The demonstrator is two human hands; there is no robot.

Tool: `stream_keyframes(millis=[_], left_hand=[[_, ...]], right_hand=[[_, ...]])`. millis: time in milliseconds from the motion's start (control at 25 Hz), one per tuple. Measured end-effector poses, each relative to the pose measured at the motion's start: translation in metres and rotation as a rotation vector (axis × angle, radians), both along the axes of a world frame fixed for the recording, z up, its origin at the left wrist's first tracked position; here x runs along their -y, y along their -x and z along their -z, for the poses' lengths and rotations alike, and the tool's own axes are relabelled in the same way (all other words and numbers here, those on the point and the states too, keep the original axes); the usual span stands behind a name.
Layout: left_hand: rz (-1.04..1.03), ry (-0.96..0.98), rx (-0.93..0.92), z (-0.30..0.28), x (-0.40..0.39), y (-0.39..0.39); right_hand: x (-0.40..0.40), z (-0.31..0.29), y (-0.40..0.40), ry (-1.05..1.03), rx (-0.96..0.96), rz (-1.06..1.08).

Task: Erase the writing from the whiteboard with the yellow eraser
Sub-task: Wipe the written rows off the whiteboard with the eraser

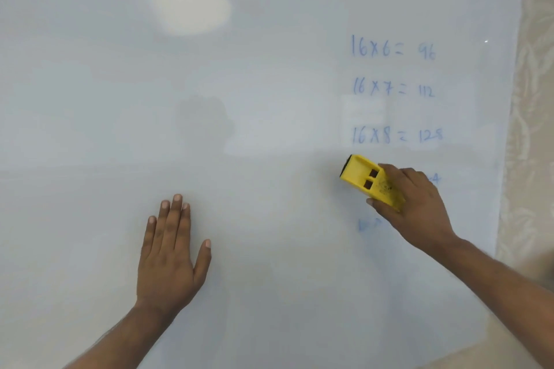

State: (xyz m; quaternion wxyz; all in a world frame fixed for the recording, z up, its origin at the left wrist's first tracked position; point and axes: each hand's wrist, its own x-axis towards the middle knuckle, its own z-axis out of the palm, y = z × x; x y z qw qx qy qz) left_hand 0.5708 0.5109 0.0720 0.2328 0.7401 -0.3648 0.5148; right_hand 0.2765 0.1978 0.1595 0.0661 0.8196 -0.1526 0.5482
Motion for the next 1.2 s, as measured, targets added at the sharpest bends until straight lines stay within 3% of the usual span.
stream_keyframes(millis=[160, 640, 920, 1200], left_hand=[[0.053, 0.001, 0.091, -0.047, 0.047, 0.029], [-0.013, 0.042, 0.255, -0.184, 0.211, 0.116], [-0.139, 0.008, 0.286, -0.25, 0.245, 0.121], [-0.133, 0.075, 0.258, -0.291, 0.262, 0.111]], right_hand=[[0.014, -0.011, 0.014, -0.101, 0.07, -0.048], [0.128, -0.079, 0.038, -0.028, 0.179, -0.237], [0.182, -0.139, 0.04, 0.057, 0.254, -0.215], [0.218, -0.183, 0.037, 0.055, 0.286, -0.14]])
